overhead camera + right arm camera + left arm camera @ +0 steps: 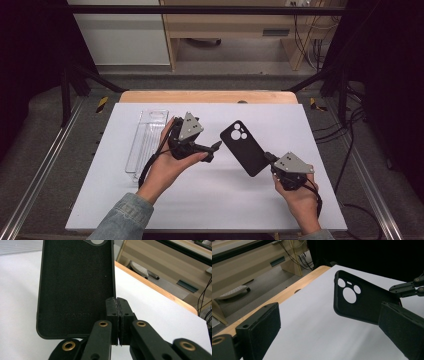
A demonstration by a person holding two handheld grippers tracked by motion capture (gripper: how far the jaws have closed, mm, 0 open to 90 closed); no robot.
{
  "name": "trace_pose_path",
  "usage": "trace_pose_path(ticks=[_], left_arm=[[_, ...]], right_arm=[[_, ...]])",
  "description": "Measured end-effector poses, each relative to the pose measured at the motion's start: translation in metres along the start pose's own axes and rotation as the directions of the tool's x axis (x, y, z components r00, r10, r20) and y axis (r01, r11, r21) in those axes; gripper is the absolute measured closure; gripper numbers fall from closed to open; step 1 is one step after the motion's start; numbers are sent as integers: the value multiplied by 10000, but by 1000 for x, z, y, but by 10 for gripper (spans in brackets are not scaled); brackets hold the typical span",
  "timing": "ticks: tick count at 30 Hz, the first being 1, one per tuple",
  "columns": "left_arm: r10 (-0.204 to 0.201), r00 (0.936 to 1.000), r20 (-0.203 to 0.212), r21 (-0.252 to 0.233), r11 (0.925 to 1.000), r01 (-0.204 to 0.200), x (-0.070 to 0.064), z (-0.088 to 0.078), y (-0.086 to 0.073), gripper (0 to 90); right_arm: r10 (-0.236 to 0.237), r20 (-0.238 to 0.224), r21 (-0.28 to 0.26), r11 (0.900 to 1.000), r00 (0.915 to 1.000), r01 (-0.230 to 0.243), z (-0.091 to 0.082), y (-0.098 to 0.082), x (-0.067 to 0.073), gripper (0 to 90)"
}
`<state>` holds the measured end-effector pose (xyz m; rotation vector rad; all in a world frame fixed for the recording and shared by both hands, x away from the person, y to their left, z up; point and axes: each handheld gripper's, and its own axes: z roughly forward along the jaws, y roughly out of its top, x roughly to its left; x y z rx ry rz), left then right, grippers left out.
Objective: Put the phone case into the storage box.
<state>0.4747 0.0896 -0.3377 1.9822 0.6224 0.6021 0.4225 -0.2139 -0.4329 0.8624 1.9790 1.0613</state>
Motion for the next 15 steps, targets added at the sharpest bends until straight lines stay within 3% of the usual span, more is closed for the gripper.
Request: trace_pose_path(ticks=[15], left_arm=[[51,9998,189,128,9999,-53,-3,6,2,39]], right_arm=[[-140,-10,-34,9999,9999,140,0,1,2,892]])
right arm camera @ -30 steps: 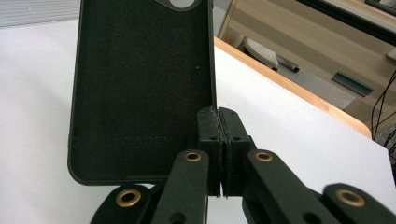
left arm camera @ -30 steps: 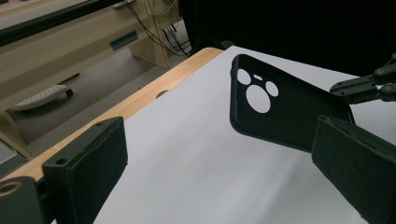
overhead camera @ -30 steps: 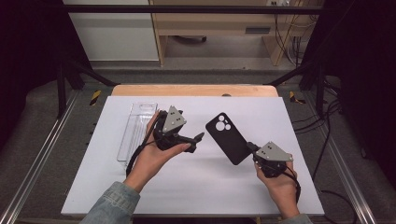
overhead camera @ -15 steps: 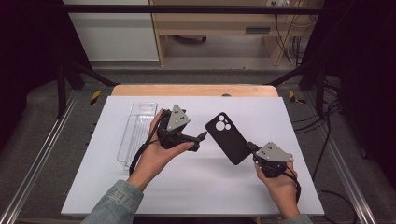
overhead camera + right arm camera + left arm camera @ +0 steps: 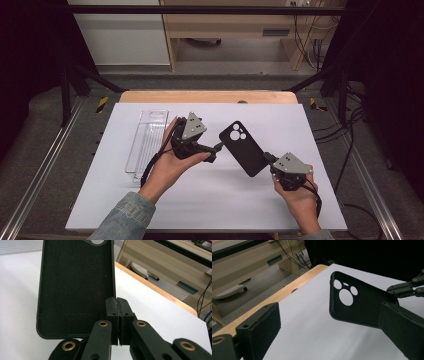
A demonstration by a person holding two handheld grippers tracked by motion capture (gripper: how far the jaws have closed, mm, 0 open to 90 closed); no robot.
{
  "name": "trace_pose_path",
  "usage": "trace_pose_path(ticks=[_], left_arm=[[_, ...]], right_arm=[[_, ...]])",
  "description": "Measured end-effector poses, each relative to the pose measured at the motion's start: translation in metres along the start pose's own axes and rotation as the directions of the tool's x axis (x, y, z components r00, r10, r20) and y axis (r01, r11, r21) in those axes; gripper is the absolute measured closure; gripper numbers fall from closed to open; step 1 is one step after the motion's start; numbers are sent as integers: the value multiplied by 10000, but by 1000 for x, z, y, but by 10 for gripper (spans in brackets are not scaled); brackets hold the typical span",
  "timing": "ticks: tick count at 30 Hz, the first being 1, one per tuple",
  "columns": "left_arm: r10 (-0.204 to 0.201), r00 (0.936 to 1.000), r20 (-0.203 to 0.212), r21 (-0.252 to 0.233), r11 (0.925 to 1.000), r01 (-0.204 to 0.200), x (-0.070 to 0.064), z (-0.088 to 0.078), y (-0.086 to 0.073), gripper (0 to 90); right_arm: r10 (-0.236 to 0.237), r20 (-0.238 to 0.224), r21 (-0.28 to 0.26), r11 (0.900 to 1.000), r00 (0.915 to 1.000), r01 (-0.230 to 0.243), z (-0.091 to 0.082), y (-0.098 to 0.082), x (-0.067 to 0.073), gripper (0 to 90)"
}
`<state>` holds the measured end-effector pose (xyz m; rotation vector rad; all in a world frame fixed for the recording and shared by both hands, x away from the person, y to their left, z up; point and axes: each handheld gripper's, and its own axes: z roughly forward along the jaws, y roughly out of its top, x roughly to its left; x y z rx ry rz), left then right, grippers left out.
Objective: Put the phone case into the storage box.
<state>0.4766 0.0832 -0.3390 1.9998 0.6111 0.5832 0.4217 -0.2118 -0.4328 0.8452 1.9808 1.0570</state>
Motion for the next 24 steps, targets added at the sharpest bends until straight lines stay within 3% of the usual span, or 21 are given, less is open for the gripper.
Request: trace_pose_path(ticks=[12,18,24], left_arm=[[-3,9999,109,216,9998,1,-4,8,1,64],[-211,9995,237,798,9966,191,-6,12,2,73],[-109,9980,630,1067,9943,41,-9,18,3,184]], right_arm=[[-201,-71,-57,9998,9998,200,0,1,3,892],[-240,-102,-85,9997,9997,240,0,2,4,892],[-313,-153,-157,9994,9994,310,0,2,5,892]])
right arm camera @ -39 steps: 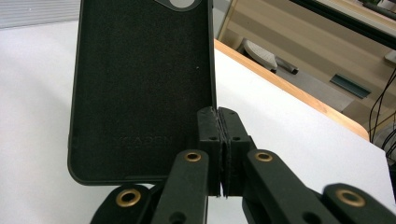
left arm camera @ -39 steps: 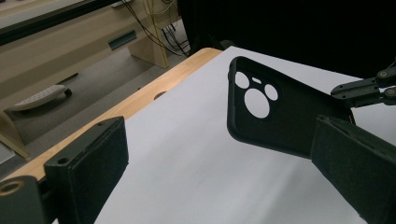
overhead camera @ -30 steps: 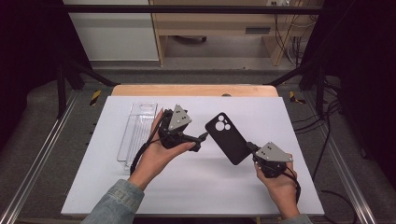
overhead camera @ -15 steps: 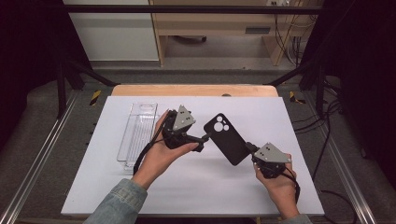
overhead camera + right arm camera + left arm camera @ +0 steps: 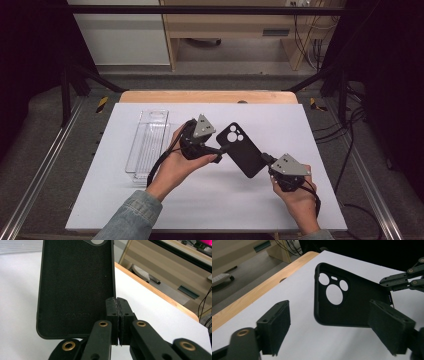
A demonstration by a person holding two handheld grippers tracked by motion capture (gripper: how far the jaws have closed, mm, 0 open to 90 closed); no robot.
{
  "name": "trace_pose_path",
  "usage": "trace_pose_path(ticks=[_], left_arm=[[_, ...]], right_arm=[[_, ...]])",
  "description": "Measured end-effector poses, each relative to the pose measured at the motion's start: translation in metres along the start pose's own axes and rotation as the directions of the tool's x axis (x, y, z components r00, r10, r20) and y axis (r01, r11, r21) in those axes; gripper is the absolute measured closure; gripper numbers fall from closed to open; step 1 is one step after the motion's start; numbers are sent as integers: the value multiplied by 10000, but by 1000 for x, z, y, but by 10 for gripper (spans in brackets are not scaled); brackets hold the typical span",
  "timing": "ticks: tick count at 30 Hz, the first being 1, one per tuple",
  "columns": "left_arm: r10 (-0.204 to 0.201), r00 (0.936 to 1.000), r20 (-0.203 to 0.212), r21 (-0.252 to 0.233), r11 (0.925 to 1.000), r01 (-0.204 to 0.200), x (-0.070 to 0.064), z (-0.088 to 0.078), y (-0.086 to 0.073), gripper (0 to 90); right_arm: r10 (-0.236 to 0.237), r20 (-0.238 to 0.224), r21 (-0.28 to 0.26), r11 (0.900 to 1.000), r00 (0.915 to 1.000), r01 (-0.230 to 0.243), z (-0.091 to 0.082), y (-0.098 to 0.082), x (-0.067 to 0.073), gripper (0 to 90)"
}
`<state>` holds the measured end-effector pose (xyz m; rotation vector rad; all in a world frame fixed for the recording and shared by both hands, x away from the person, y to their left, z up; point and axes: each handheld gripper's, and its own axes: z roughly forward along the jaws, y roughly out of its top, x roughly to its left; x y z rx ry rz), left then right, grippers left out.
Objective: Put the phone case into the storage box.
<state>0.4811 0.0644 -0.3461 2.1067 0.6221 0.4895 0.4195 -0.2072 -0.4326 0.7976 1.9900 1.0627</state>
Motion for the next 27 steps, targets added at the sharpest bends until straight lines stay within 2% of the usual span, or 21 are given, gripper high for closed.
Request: trace_pose_path(ticks=[7,11,14,19,25,27], left_arm=[[-96,9997,204,213,9997,92,2,10,4,284],[-137,9990,427,517,9986,115,3,17,7,332],[-316,9979,570,450,9986,291,5,20,10,371],[-253,9980,584,592,9980,219,7,22,13,416],[-389,9976,566,681,9971,350,10,23,13,470],[-463,9966,677,693,9967,416,12,23,13,503]], right_arm=[[-104,-5,-63,9999,9999,104,-1,1,1,892],[-84,-54,-57,9999,10000,83,0,1,2,892],[-156,-63,-61,9999,9999,155,0,1,3,892],[-183,-53,-68,9998,9998,182,0,1,4,892],[-173,-72,-47,9998,9998,172,1,1,5,892],[-199,-72,-53,9998,9998,198,1,1,5,892]])
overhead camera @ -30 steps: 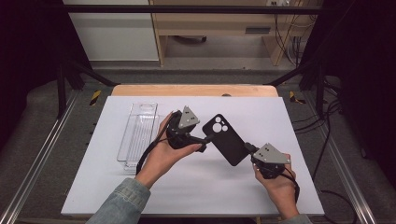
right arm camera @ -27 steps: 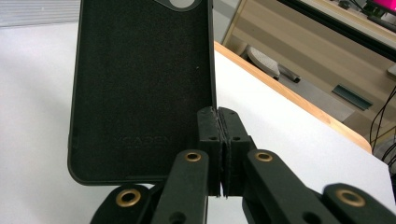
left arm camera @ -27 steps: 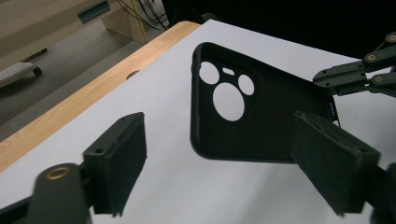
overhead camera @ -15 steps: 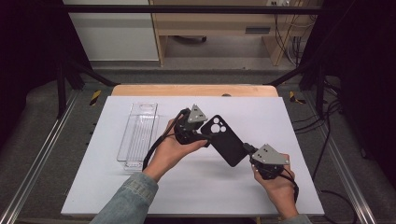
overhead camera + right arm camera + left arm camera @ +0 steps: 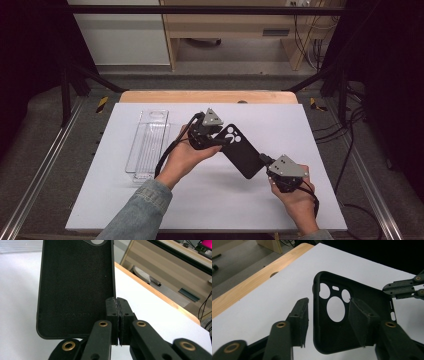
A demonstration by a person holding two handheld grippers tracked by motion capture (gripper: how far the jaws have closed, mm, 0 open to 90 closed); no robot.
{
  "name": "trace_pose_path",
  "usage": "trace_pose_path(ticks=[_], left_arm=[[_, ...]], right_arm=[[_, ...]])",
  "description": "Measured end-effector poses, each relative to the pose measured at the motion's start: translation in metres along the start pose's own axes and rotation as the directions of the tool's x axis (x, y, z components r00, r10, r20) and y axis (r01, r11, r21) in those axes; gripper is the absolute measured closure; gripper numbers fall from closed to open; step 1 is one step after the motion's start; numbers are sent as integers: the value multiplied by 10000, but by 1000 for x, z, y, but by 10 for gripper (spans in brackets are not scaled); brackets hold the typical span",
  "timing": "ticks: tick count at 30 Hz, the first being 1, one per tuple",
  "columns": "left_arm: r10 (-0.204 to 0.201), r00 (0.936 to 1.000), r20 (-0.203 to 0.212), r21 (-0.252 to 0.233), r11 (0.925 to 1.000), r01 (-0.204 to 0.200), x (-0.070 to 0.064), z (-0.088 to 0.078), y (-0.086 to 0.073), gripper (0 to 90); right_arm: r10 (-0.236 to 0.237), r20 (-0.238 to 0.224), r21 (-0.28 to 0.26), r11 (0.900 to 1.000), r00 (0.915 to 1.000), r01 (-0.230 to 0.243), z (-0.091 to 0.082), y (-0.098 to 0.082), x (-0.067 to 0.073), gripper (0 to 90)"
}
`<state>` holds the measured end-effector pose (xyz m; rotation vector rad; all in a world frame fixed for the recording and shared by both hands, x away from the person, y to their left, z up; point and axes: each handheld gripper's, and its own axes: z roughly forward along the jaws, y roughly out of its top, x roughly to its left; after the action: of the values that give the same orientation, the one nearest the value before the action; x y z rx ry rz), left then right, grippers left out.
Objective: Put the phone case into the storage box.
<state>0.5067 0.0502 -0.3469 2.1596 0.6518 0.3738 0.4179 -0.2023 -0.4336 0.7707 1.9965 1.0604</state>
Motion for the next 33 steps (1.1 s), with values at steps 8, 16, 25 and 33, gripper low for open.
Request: trace_pose_path(ticks=[8,16,25,33], left_arm=[[-87,9999,113,-37,10000,87,4,-1,1,560],[-151,9998,97,4,9999,151,7,-1,0,576],[-129,9996,254,-4,9999,130,7,-1,0,639],[-123,9998,173,-28,9999,124,8,-2,0,715]], right_arm=[[-88,34,1,10000,10000,88,1,0,1,892],[-80,35,-25,10000,10000,80,1,0,1,891],[-52,22,-19,10000,10000,53,1,-1,1,891],[-27,-11,-29,10000,10000,27,1,-1,0,891]])
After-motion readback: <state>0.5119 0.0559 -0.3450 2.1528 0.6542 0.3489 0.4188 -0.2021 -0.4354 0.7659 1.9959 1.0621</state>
